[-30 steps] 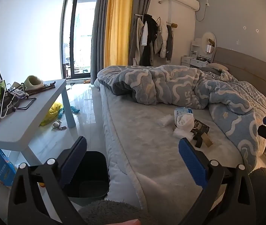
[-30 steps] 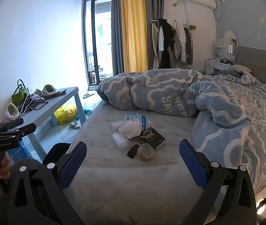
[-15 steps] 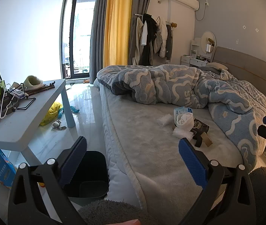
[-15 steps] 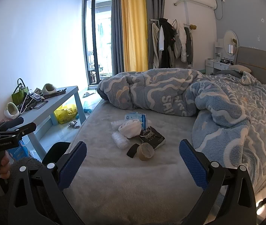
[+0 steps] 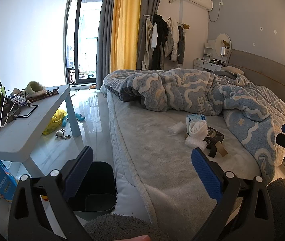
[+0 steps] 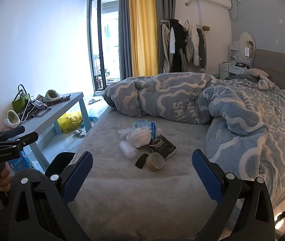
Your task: Collect trash
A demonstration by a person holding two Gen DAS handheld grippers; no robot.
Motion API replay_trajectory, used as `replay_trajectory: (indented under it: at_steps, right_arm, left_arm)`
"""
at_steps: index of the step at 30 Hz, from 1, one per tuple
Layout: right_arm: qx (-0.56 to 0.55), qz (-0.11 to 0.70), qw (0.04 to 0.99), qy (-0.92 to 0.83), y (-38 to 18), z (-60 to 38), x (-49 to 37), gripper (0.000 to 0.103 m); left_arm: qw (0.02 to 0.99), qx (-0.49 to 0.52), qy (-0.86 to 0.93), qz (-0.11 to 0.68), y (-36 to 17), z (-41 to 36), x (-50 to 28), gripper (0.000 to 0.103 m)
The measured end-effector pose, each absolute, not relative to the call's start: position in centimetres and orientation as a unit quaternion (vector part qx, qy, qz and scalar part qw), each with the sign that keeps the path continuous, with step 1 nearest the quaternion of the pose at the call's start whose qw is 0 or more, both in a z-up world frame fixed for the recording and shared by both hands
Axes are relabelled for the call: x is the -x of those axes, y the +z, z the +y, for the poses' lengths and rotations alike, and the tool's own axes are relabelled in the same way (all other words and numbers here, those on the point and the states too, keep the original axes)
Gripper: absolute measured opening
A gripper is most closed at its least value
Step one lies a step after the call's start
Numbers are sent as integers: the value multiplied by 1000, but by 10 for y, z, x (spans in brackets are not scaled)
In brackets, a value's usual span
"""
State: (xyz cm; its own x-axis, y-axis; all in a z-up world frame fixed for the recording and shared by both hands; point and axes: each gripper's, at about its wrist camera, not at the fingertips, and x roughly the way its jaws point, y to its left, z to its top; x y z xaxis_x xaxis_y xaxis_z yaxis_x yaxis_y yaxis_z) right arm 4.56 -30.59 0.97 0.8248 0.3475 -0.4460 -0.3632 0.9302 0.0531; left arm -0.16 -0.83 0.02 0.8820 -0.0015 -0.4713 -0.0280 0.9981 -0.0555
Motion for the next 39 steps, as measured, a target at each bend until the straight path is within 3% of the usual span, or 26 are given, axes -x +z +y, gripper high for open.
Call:
replay_trajectory:
  at_steps: [39]
  right_arm:
    - [28,245,955,167,14,-310,-44,100]
  left_arm:
    - [969,38,0,246,4,-4,3,100]
